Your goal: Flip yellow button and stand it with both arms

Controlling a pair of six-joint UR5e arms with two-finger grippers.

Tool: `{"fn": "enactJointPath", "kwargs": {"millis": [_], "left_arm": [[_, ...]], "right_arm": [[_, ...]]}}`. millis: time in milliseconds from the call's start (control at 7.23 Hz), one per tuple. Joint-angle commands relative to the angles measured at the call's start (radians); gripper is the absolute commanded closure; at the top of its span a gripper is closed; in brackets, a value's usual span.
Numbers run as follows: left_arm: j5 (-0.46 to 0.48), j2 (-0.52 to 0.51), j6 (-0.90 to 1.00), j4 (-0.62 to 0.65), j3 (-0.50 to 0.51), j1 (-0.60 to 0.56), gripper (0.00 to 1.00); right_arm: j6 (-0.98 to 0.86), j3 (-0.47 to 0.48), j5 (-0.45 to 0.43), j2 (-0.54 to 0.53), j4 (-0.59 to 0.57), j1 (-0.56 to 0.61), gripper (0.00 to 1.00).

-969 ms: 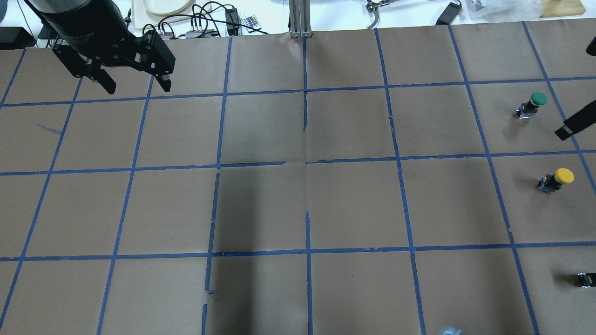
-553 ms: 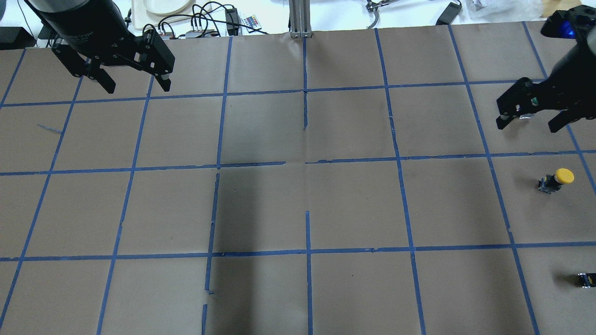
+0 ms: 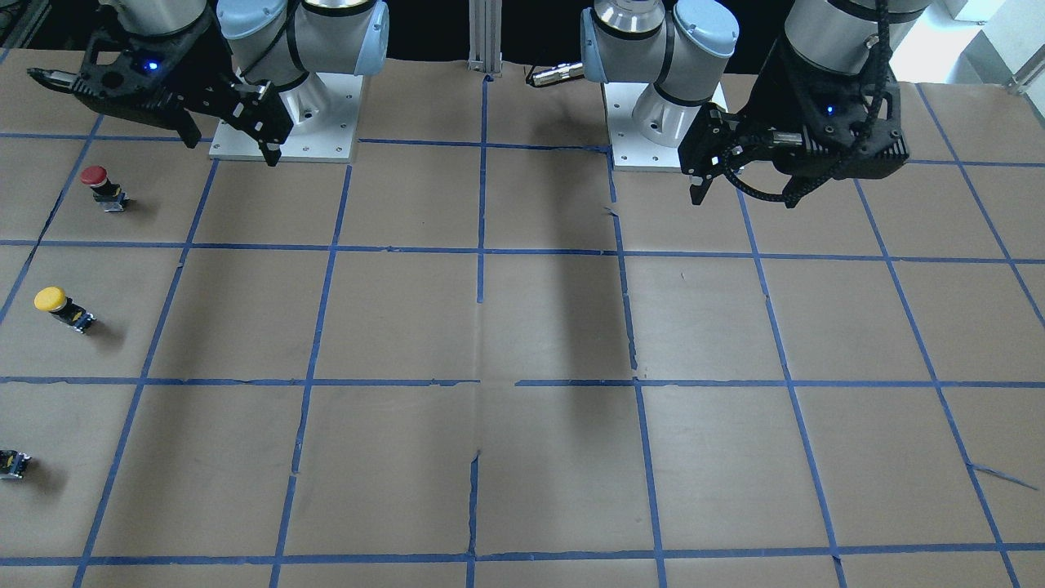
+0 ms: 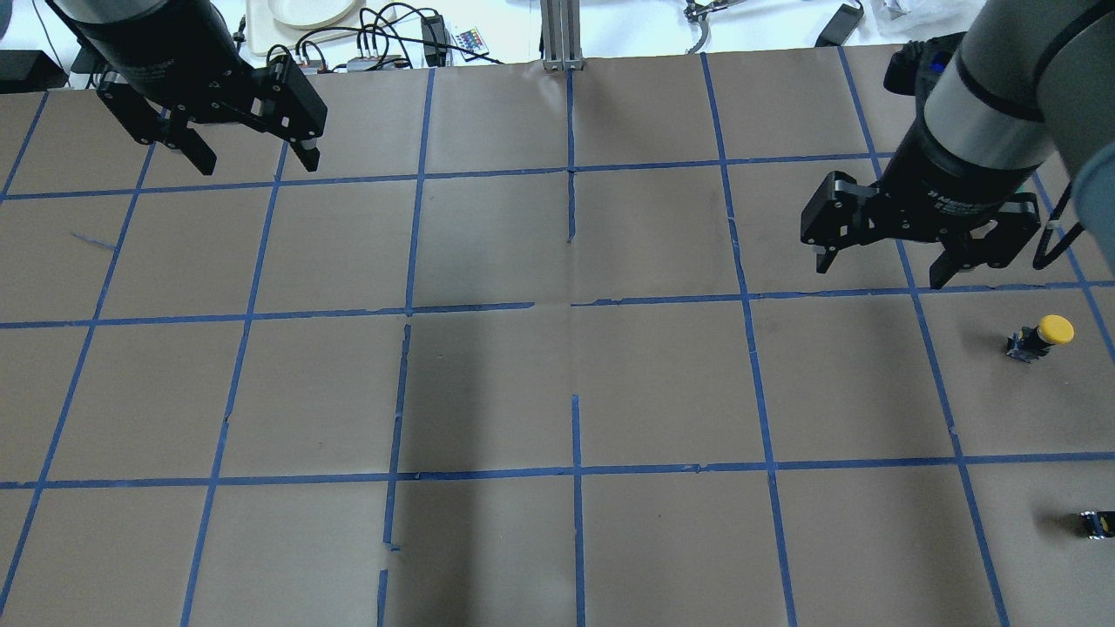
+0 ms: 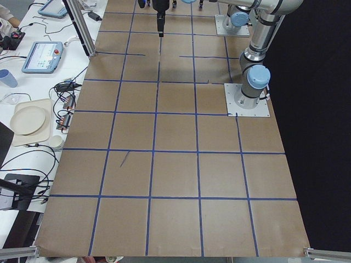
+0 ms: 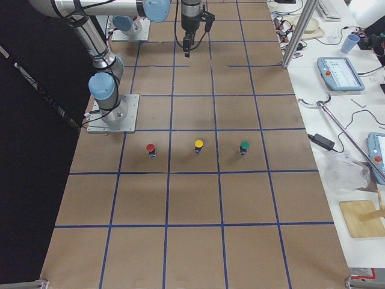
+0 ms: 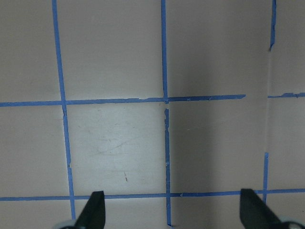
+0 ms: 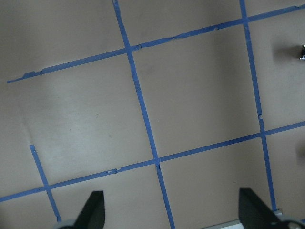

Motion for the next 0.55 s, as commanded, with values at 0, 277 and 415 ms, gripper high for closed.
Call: {"fn": "enactJointPath", "kwargs": {"millis": [0,277,415], "left_arm": [[0.000,0.000,-0.001,0.000,0.000,-0.001,0.00],[0.000,0.000,-0.001,0.000,0.001,0.000,0.00],[0.000,0.000,-0.001,0.000,0.001,0.000,0.00]], "right_arm": [[0.020,0.026,0.041,-0.067,0.077,0.022,0.00],[0.004,0.093,0.063,-0.063,0.006,0.016,0.00],[0.005,0.088,0.060,-0.063,-0.020,0.013,0.00]]}}
